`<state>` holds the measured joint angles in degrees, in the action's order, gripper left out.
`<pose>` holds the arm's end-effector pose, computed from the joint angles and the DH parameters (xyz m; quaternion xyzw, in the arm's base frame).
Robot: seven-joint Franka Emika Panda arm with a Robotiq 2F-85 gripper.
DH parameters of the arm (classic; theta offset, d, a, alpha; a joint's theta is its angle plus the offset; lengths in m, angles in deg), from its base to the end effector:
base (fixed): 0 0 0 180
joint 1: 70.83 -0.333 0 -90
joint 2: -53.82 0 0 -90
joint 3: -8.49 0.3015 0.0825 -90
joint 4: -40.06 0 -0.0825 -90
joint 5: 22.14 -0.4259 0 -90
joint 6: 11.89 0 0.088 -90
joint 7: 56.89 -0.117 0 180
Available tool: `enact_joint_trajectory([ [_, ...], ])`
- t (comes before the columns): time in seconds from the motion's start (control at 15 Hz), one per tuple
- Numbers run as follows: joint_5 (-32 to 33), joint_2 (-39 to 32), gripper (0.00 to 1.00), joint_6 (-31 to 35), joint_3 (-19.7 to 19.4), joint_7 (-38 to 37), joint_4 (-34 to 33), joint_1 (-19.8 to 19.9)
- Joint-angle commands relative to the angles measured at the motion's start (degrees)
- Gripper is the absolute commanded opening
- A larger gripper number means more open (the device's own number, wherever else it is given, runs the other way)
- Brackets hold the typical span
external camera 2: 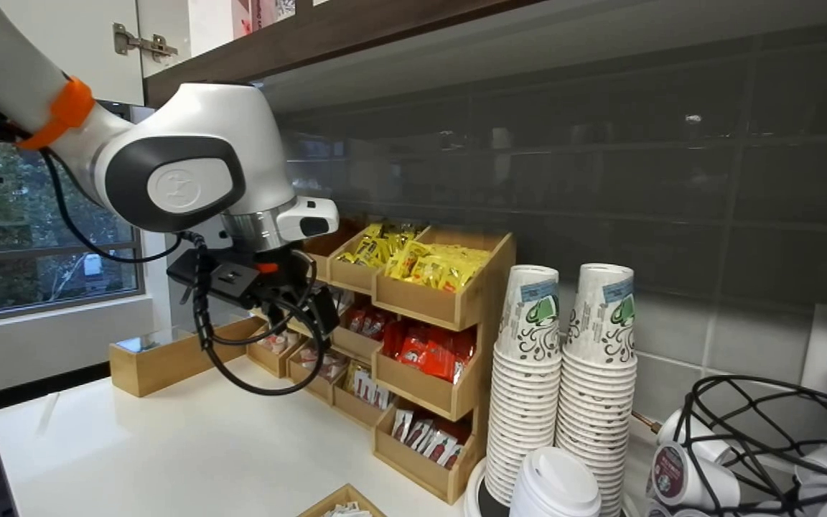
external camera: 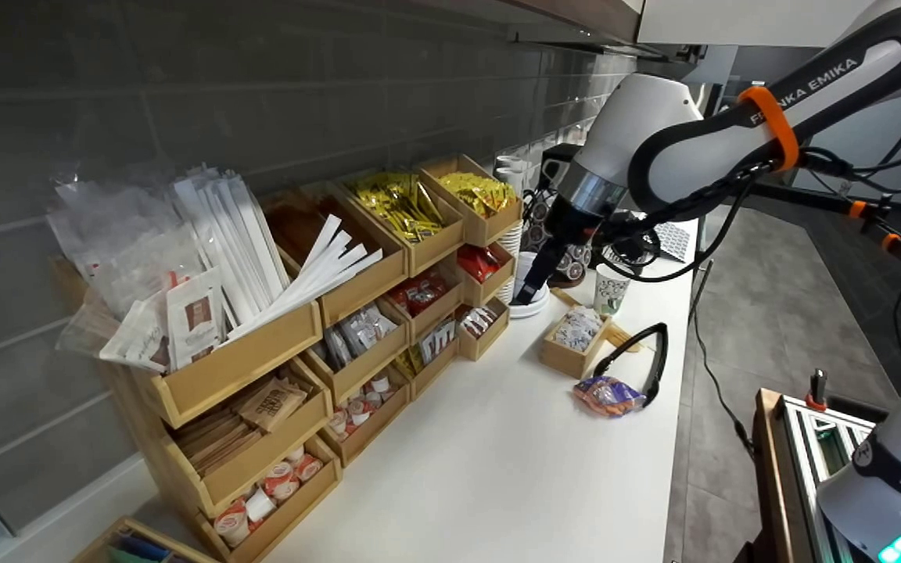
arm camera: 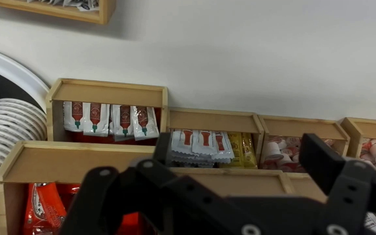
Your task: Put a sauce packet onto the counter
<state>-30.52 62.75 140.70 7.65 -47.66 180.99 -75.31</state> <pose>0.5289 0.0302 0.3412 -0.9815 -0.0524 -0.1802 0.0371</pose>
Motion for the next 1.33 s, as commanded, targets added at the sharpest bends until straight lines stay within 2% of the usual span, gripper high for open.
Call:
enact_joint_trajectory([
  [0.0, 1.71, -1.09, 1.00, 1.57, 1.02, -2.68, 0.02, 0.74],
  [0.07, 5.19, -2.80, 1.00, 6.83, 2.44, -8.96, 0.71, 1.83],
  [0.4, 5.28, -10.75, 1.00, 17.34, 4.99, -17.34, 0.61, 0.32],
  [0.53, 8.93, -13.88, 1.00, 21.72, 4.71, -21.42, 0.13, 0.09],
  [0.8, 16.16, -20.08, 1.00, 26.56, 0.47, -27.13, -2.49, -2.36],
  [1.13, 19.36, -26.55, 1.00, 29.69, -5.88, -28.57, -7.14, -8.60],
  [1.27, 18.74, -29.05, 1.00, 30.42, -7.56, -28.00, -9.40, -10.99],
])
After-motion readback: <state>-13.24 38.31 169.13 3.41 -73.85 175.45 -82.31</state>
